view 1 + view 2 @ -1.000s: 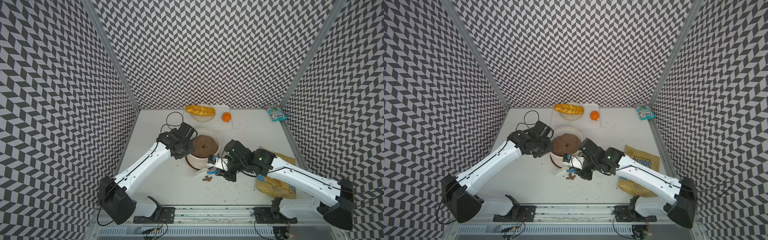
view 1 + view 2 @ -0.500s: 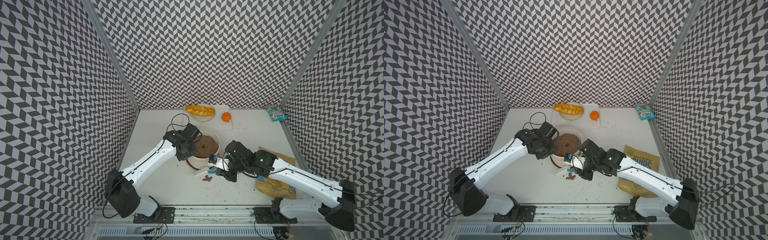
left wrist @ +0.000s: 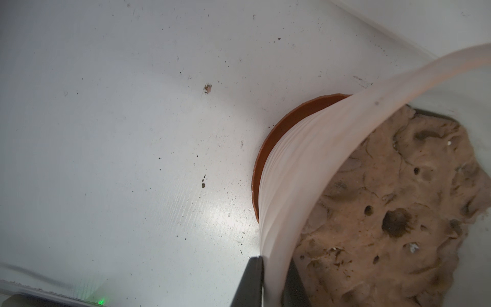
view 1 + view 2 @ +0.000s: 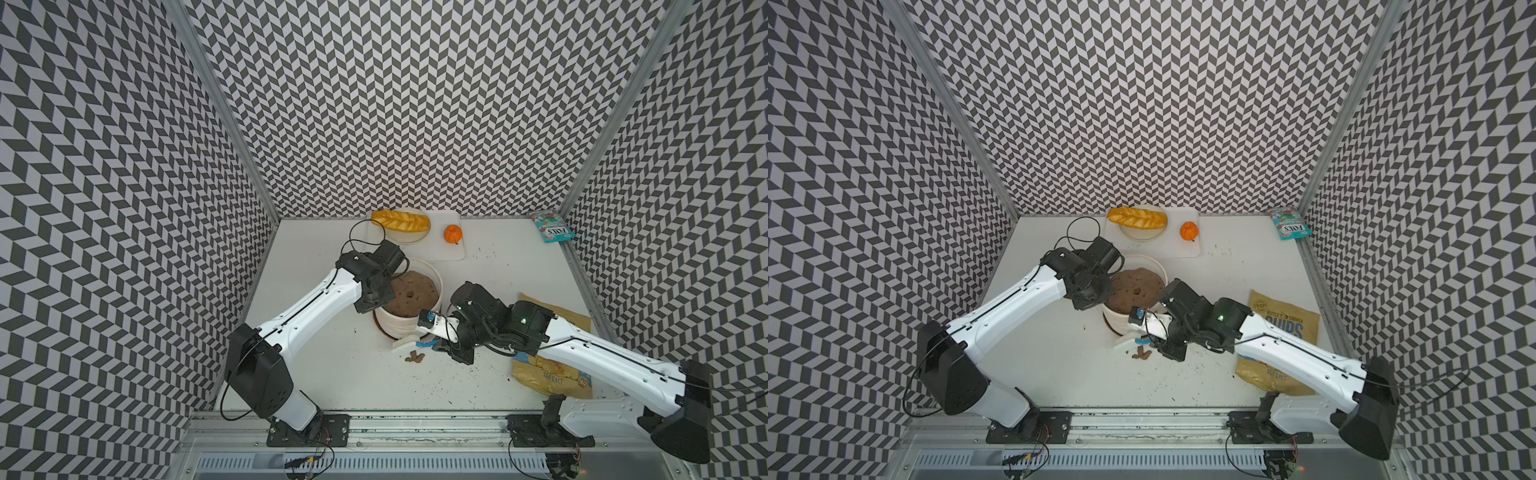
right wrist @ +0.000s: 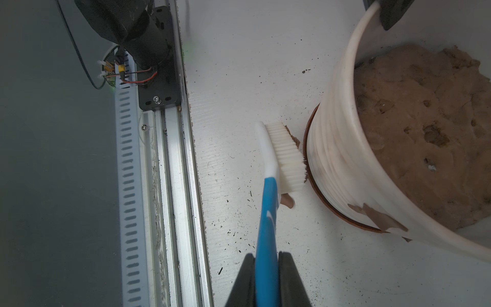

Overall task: Scrub the dried mud off the ceramic pot
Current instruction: Rotate the pot on the tray, then brush off the soil from the pot.

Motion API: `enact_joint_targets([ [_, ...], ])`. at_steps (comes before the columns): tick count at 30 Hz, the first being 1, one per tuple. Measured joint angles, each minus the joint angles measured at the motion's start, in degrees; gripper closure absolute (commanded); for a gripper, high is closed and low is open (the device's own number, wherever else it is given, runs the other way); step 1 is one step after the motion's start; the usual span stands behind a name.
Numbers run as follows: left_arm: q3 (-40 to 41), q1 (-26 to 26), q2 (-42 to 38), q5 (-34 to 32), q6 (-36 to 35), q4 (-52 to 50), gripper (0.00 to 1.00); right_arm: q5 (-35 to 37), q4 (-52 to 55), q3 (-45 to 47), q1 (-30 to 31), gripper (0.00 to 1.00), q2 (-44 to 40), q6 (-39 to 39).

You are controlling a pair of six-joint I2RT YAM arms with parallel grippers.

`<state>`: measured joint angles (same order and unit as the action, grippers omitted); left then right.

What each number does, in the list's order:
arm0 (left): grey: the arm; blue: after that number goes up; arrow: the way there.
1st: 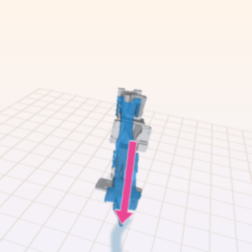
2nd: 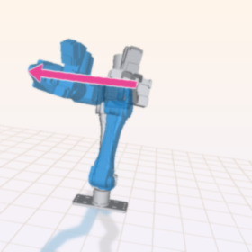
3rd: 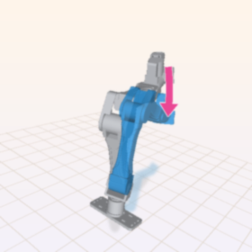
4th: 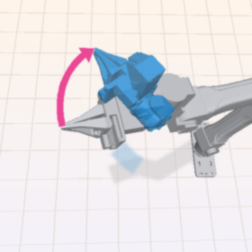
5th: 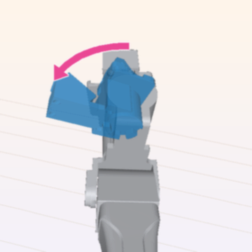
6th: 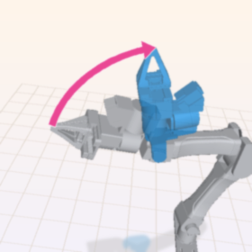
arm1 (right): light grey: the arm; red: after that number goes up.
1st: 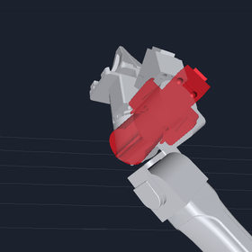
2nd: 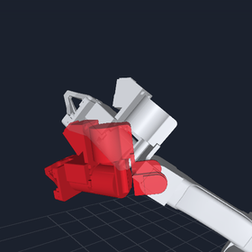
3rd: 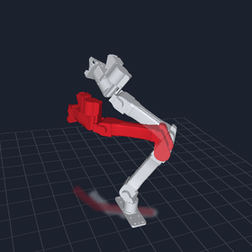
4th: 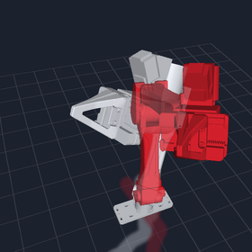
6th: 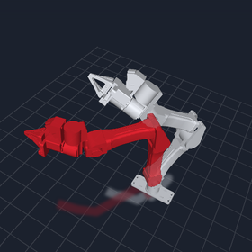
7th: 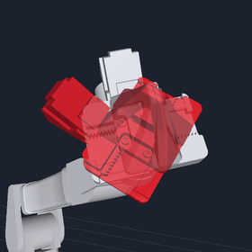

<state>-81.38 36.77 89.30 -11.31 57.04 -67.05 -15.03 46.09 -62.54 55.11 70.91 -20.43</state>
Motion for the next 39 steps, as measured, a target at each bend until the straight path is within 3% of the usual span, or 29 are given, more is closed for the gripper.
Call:
enact_joint_targets([
  [5,-0.4,-1.5,0.8,-0.3,-9.0,1.9,1.0,0.0,-0.3,0.4,0.0,1.0,-0.9,0.0],
  [21,-2.9,-6.2,4.9,-0.1,-37.7,9.5,1.0,0.2,-3.7,-0.7,0.0,1.0,-0.5,0.7],
  [31,-3.5,-6.6,6.0,-0.4,-46.6,12.2,1.0,4.7,-6.7,-2.8,-0.8,1.0,2.4,3.9],
  [39,-4.0,-7.2,7.0,0.1,-51.8,14.7,1.0,2.6,-5.9,-2.9,-4.0,1.0,3.0,6.9],
])
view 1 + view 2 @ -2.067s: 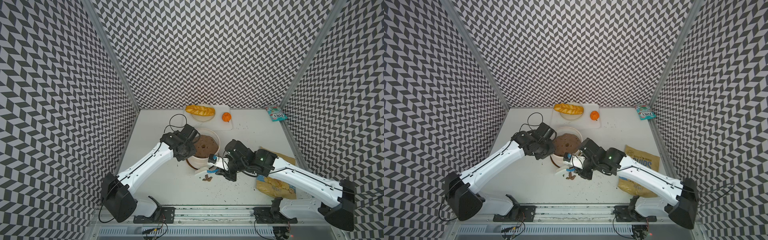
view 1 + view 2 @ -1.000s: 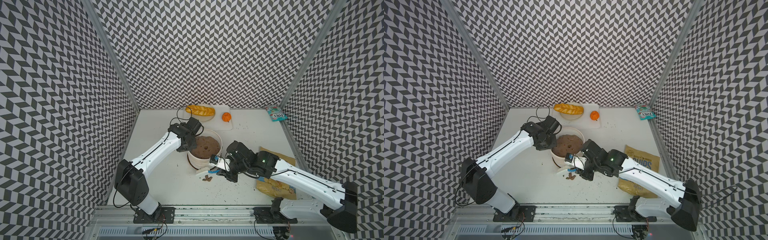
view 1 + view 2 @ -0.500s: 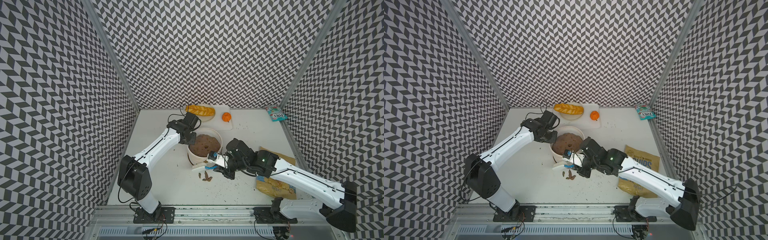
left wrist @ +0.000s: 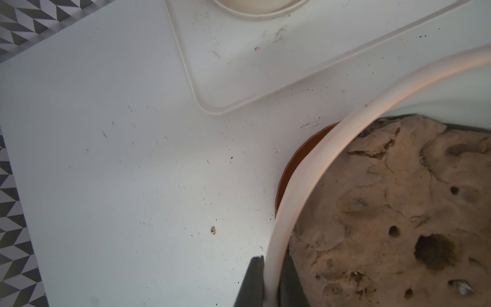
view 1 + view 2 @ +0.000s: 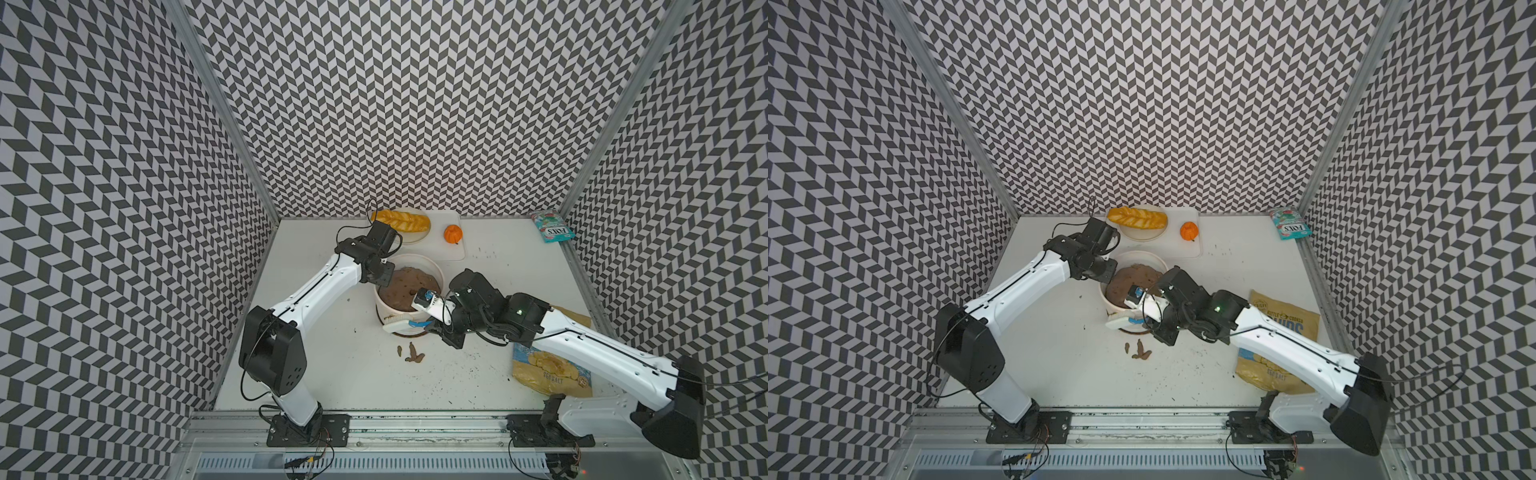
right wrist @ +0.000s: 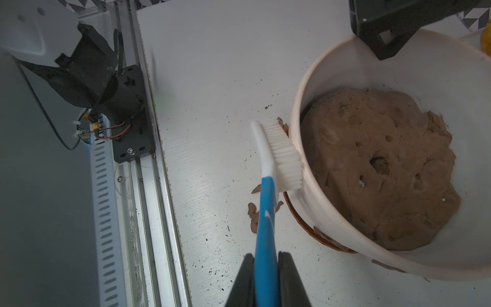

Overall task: Scrub the dried mud off the ceramic pot
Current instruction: Brush off the soil from the pot.

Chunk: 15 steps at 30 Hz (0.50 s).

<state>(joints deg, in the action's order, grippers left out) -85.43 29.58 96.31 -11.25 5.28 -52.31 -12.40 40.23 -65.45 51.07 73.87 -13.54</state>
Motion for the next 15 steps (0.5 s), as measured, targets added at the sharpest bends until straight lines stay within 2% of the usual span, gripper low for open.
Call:
enact_joint_targets([
  [15,-0.8,-1.6,0.9,2.8,-2.9,1.4,1.0,-1.0,-1.4,5.1,-1.5,1.0,-1.7,5.0],
])
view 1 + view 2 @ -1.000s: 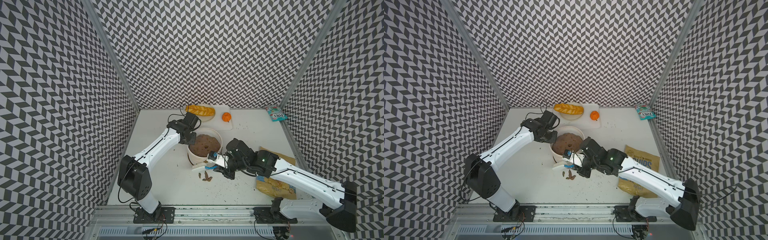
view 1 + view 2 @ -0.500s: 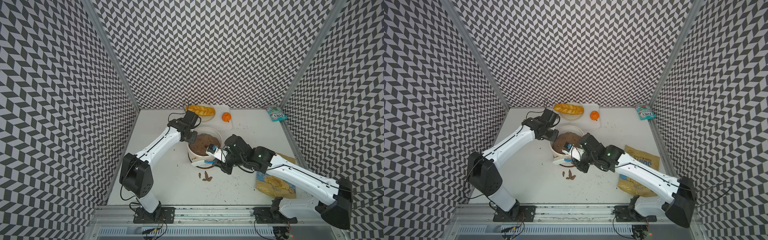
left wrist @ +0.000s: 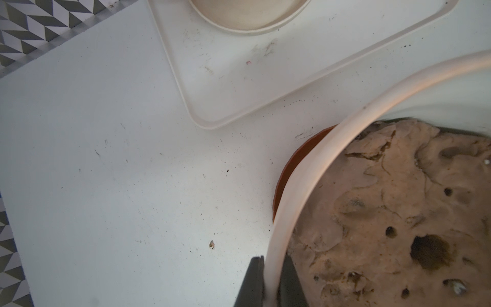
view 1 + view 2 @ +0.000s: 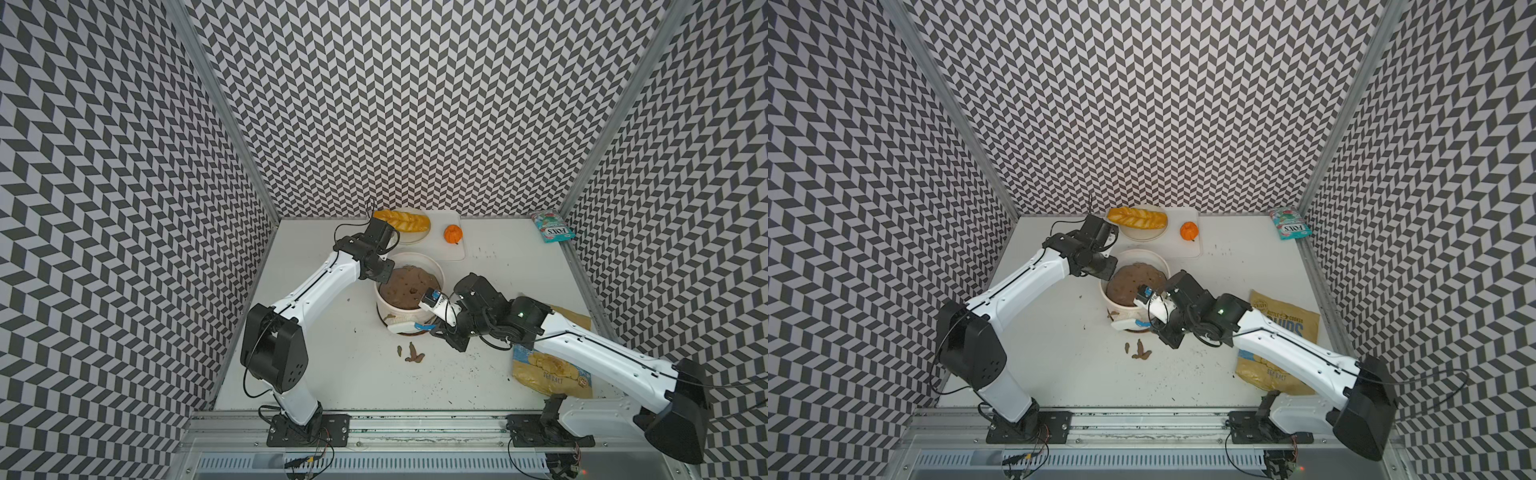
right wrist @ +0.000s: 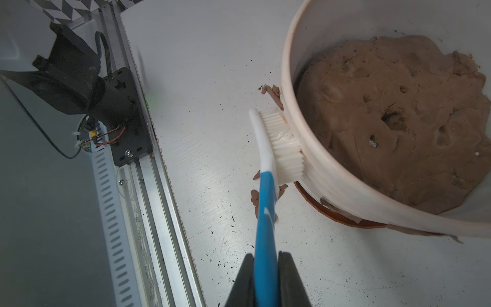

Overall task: Scrub the dried mud off the ceramic pot
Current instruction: Brush off the soil from the pot.

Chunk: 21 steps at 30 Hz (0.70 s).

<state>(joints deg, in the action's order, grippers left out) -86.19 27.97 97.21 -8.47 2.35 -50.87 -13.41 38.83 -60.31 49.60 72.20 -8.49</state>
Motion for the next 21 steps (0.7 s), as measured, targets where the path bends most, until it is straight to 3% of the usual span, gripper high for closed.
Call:
enact_joint_targets([
  [14,-1.8,-0.6,1.2,2.1,-2.0,-0.9,1.0,1.1,8.0,-1.4,6.8,1.0,-1.4,0.0],
  [21,-2.8,-0.7,1.9,2.4,-2.9,-1.6,1.0,1.3,4.1,-3.5,7.0,1.0,-1.8,-0.3],
])
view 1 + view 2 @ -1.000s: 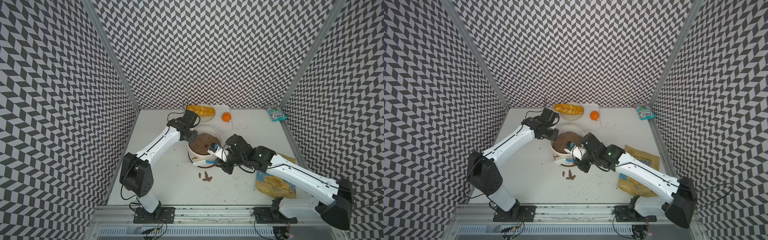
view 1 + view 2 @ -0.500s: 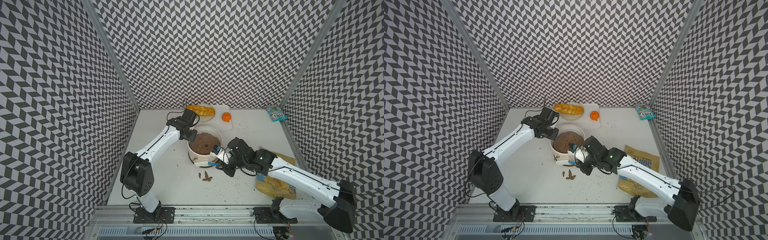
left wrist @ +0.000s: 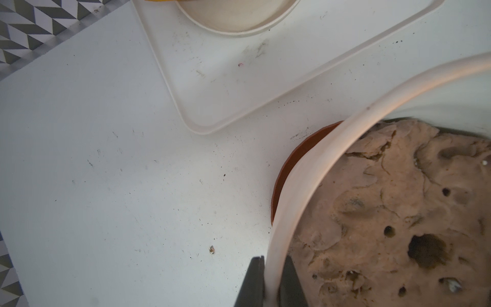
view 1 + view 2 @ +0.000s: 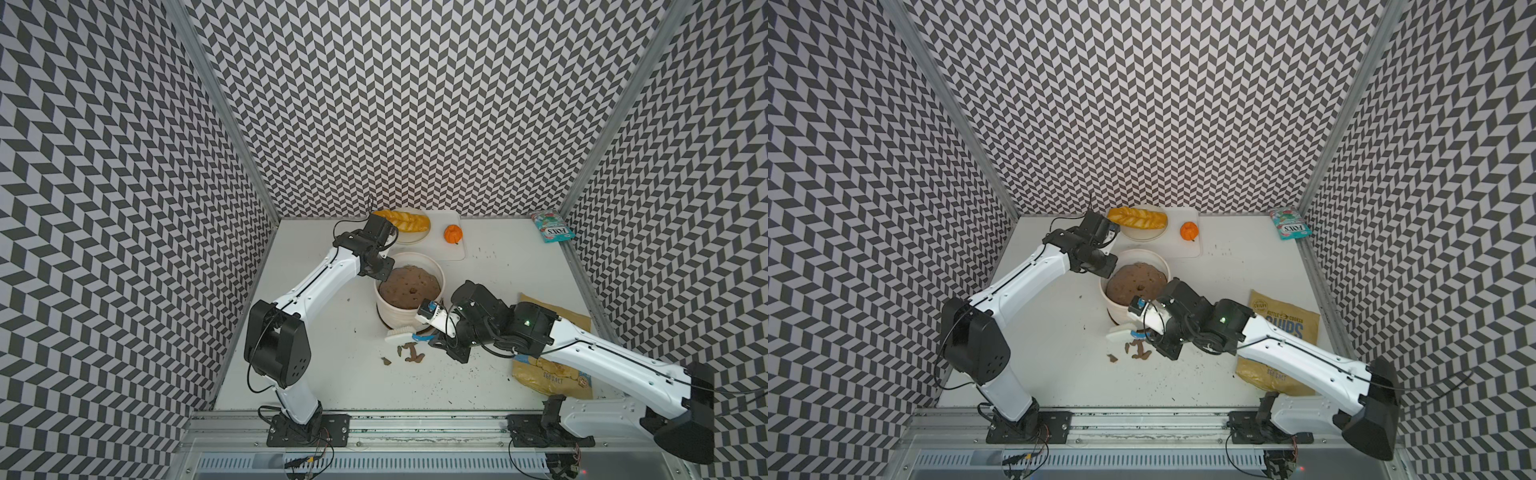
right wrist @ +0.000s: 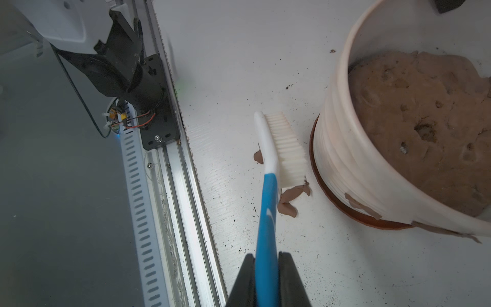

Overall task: Scrub the dried mud off the ceramic pot
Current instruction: Brush off the soil from the pot.

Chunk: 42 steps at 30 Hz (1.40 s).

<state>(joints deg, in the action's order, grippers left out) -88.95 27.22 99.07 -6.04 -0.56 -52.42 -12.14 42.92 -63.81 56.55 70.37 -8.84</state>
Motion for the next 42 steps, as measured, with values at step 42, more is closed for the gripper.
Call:
enact_joint_targets([
  [42,-3.9,-1.5,4.2,6.2,-21.3,3.8,1.0,-9.0,-0.5,0.4,-6.8,1.0,-1.6,-8.5],
])
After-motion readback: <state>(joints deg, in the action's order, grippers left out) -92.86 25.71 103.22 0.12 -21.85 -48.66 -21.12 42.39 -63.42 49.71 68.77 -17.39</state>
